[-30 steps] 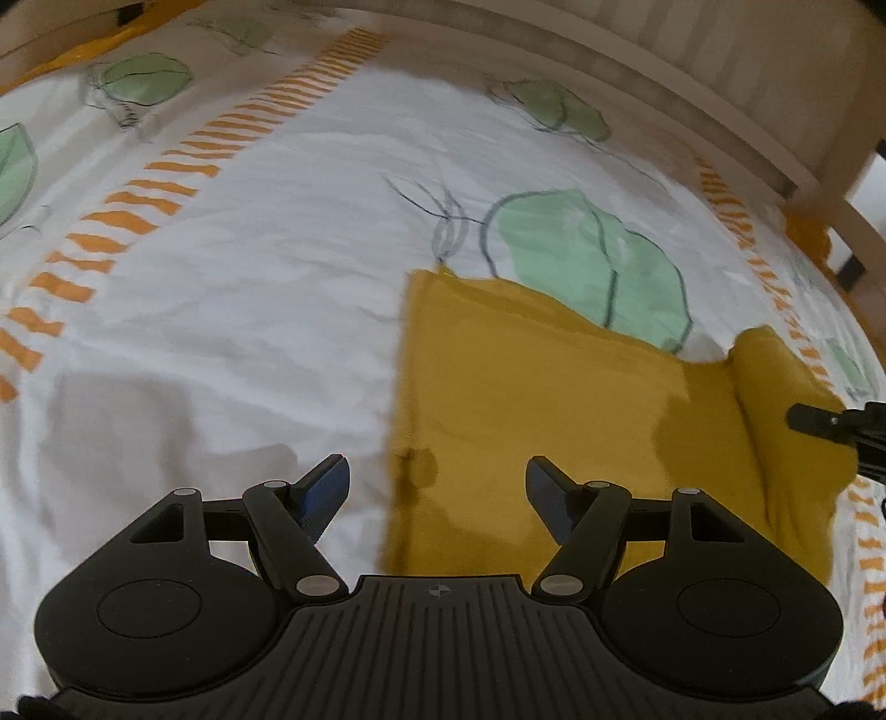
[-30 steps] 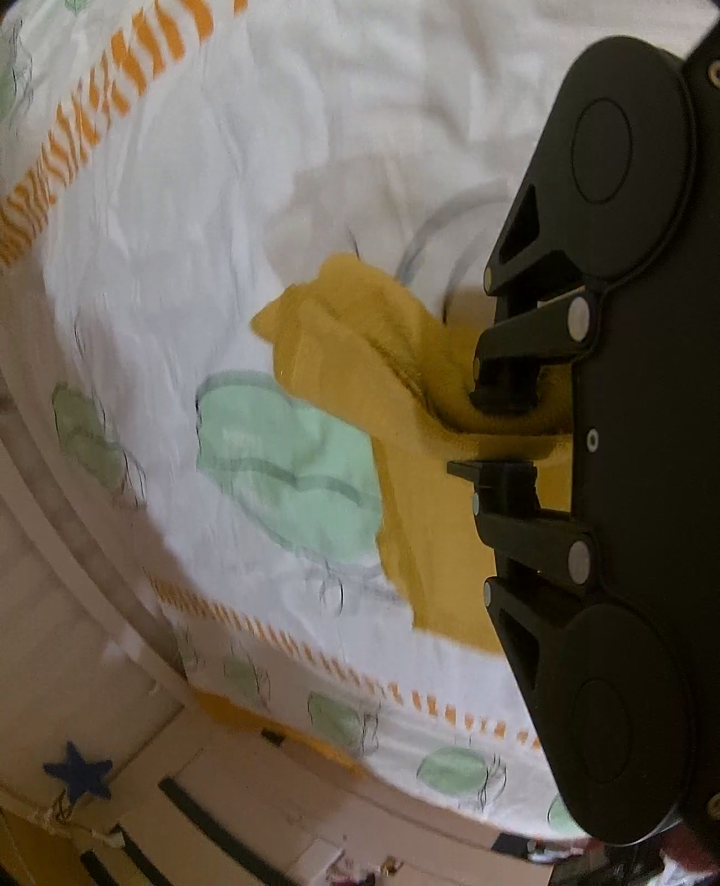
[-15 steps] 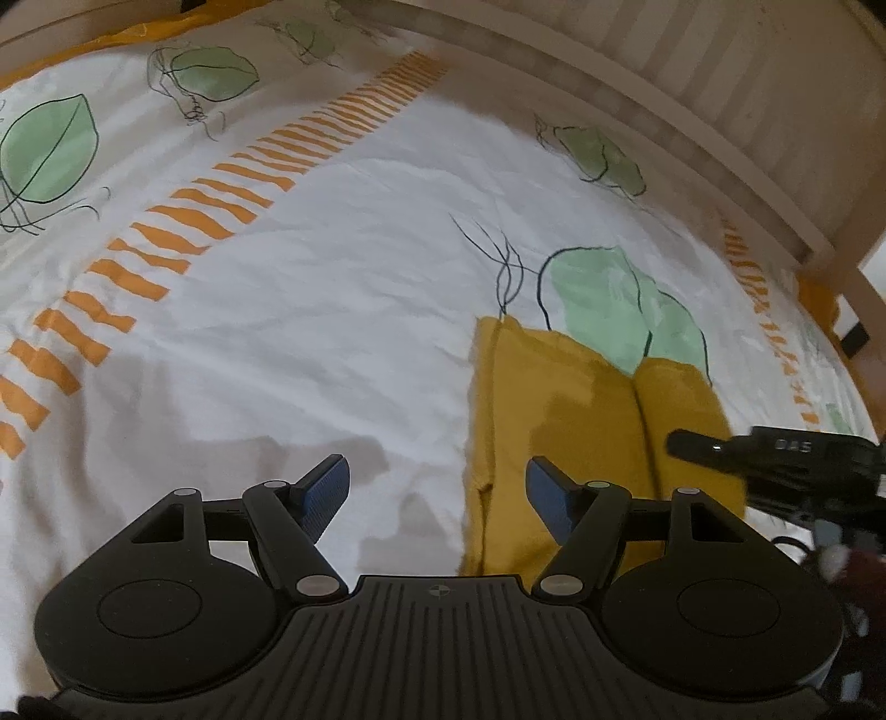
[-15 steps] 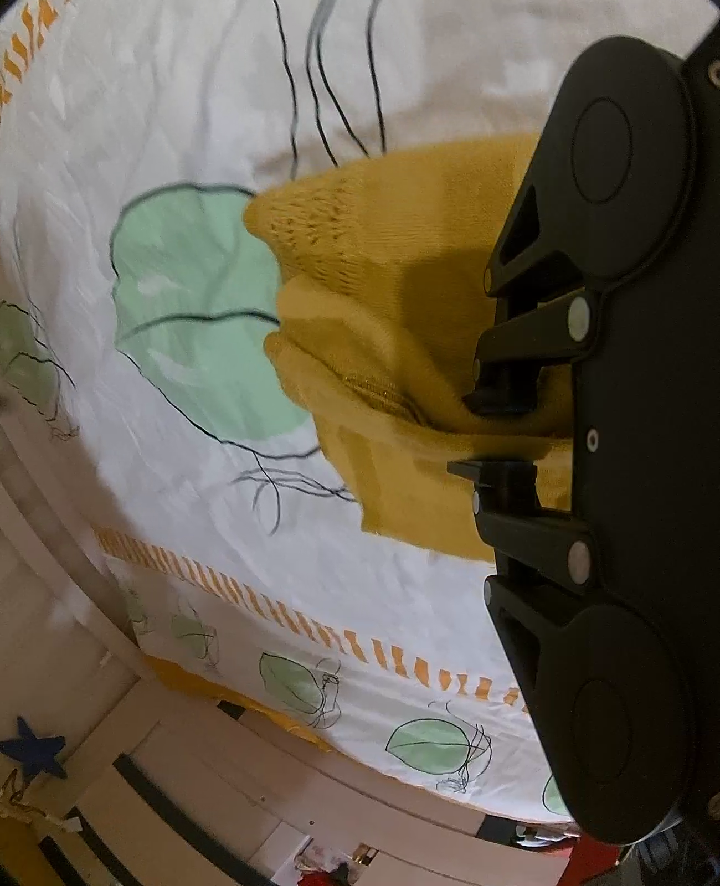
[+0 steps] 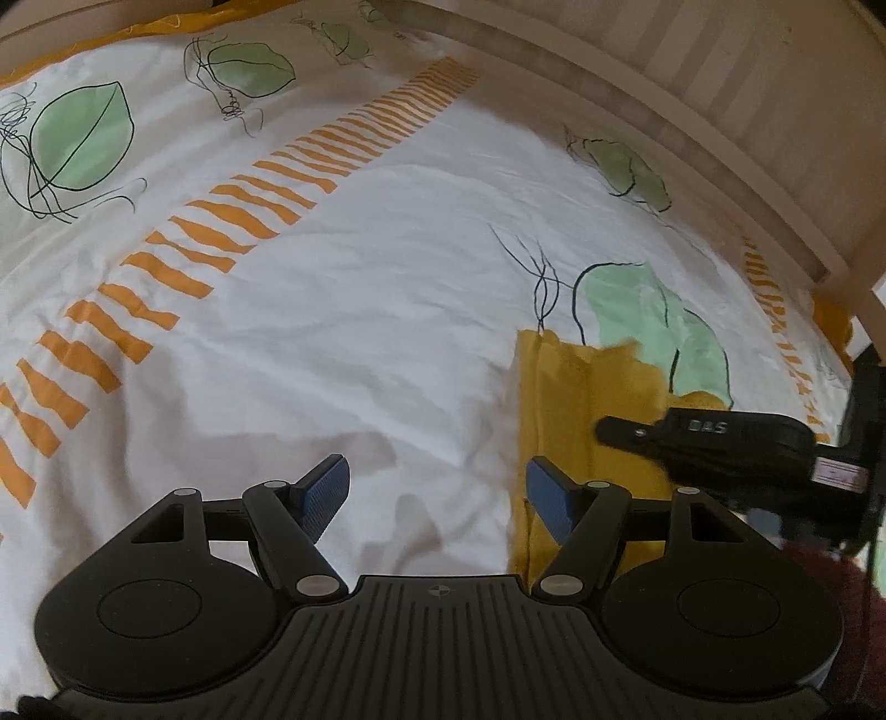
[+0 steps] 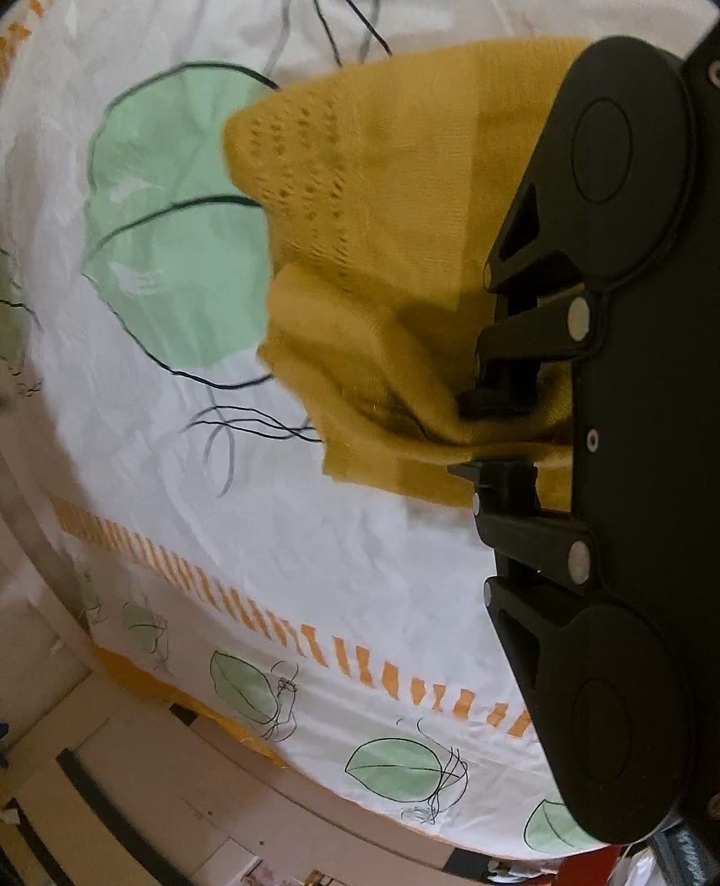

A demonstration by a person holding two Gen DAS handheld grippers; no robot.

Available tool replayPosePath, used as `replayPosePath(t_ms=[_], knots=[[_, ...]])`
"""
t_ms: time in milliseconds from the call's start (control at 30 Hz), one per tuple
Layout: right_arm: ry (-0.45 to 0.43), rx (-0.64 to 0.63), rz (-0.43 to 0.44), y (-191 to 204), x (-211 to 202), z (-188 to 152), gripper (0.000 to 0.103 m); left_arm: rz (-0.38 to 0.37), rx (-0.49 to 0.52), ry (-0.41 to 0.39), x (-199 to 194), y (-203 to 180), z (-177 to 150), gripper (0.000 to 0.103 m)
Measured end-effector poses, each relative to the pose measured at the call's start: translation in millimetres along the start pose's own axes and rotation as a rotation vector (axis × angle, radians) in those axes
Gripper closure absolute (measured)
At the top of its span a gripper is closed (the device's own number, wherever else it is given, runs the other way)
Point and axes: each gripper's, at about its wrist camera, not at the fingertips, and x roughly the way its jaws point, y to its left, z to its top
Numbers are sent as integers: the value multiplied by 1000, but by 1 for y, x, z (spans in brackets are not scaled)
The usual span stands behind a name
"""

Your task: Fold small clothes

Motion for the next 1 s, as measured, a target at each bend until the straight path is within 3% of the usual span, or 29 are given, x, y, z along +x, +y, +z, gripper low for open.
replayPosePath(t_ms=[167, 333, 500, 700, 1000], knots=[[3, 24, 116, 3, 3, -1, 69, -4, 8, 6, 2, -4, -1, 34], [-42, 26, 210, -1, -22, 5, 69, 0, 23, 16, 7, -7, -2, 34], [-91, -6, 163, -17, -46, 7, 69, 0, 37, 26, 10, -12, -4, 34], [-62, -76, 84, -34, -51, -25, 69, 1, 62, 33, 15, -22, -7, 34], [-4, -258, 164, -3, -33, -101, 68, -25, 121, 61, 27, -41, -17, 34]])
